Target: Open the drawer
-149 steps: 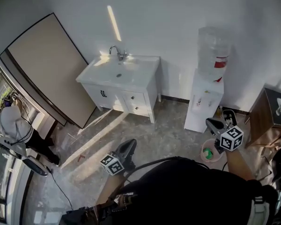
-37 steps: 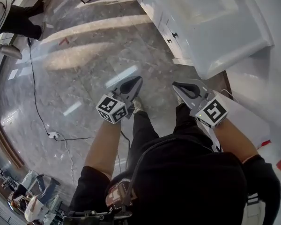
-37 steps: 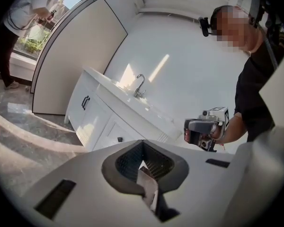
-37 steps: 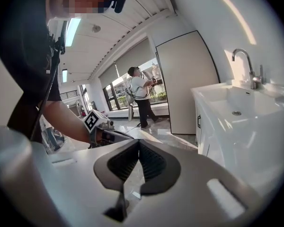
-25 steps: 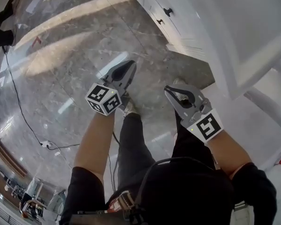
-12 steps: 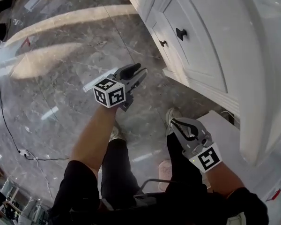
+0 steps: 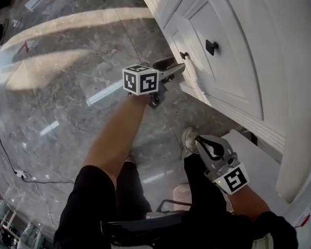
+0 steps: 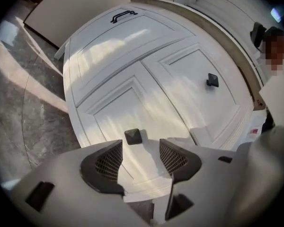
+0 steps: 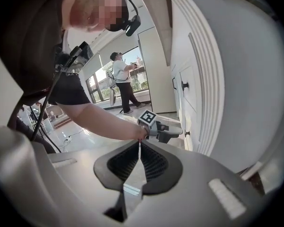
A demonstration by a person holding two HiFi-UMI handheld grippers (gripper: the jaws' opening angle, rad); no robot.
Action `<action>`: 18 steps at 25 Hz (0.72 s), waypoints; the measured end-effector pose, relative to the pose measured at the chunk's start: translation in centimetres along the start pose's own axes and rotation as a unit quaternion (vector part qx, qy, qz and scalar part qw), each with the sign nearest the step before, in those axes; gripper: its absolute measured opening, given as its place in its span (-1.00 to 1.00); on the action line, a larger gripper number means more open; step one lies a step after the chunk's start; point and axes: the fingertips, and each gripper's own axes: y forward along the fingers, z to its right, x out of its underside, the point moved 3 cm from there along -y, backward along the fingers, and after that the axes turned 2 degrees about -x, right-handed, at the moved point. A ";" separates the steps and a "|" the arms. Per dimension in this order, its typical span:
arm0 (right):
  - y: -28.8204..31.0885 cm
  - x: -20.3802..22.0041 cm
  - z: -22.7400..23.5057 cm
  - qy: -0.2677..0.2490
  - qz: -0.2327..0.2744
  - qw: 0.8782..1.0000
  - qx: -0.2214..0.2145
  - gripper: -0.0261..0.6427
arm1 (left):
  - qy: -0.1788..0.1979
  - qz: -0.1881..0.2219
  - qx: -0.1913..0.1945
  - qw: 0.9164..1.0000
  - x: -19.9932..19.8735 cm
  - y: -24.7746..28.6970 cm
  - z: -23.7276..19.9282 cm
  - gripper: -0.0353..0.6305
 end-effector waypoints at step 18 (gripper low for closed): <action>0.5 -0.1 1.3 0.020 0.009 1.000 0.009 -0.92 | -0.030 -0.021 0.025 0.999 -0.4 3.9 -1.6 -0.52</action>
